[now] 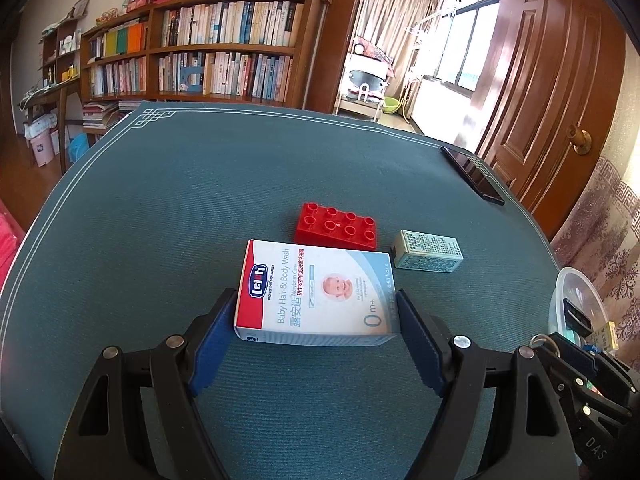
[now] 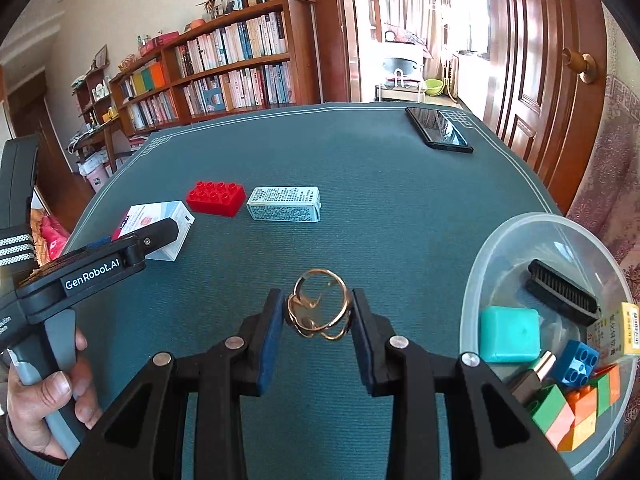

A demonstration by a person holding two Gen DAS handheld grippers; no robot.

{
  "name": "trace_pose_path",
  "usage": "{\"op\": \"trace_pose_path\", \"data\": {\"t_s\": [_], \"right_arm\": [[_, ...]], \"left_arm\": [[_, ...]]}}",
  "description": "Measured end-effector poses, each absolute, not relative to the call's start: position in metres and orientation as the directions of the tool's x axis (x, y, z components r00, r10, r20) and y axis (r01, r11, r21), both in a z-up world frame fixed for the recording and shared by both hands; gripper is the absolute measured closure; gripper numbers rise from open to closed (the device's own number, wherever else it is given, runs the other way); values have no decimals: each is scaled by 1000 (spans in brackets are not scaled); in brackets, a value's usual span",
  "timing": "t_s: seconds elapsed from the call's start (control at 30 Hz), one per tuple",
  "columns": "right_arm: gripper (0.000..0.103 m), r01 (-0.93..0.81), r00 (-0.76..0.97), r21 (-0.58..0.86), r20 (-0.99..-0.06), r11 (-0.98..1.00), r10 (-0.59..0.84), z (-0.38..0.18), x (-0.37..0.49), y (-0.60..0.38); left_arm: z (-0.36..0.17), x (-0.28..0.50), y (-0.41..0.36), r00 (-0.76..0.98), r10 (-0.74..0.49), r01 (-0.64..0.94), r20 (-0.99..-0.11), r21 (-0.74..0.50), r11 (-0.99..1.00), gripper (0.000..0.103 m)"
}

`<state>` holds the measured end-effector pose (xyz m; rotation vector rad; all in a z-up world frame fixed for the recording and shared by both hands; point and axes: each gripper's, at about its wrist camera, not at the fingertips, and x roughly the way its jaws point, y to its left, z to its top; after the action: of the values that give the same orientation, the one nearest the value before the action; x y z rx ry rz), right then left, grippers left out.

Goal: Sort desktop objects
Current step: 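Close the right gripper on the gold ring while left holds the baby wash box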

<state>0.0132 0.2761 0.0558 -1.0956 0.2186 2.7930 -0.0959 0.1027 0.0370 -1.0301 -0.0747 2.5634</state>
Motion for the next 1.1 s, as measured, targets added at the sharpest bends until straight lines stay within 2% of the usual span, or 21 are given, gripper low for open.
{"op": "trace_pose_path", "data": {"t_s": [0.27,0.43,0.47,0.53,0.6,0.97,1.07,1.1], "right_arm": [[66,-245,-754,90,-644,-965,131,76,43,307],[64,-207,-756,182,-653,-961,39,73,48,318],[61,-198,-753,201,-658,-959,17,70,49,318],[32,-184,-754,223,-657,-957,-8,65,50,316],[25,-175,-757,216,-654,-961,-9,61,52,311],[27,-76,-747,80,-664,-994,4,41,41,267],[38,-62,-727,58,-686,-996,5,30,33,264],[44,-67,-716,62,-698,-996,5,25,30,266]], "left_arm": [[42,-81,123,-658,386,-379,-646,-158,-912,22],[43,-76,128,-655,391,-386,-647,-158,-909,22],[43,-75,128,-656,389,-386,-647,-156,-909,22],[42,-75,128,-657,386,-385,-648,-152,-910,22],[41,-76,128,-656,385,-383,-649,-154,-911,22],[40,-78,125,-653,386,-378,-651,-161,-912,22],[39,-79,123,-652,386,-374,-653,-166,-913,22],[39,-79,122,-651,385,-373,-654,-167,-913,22]]}}
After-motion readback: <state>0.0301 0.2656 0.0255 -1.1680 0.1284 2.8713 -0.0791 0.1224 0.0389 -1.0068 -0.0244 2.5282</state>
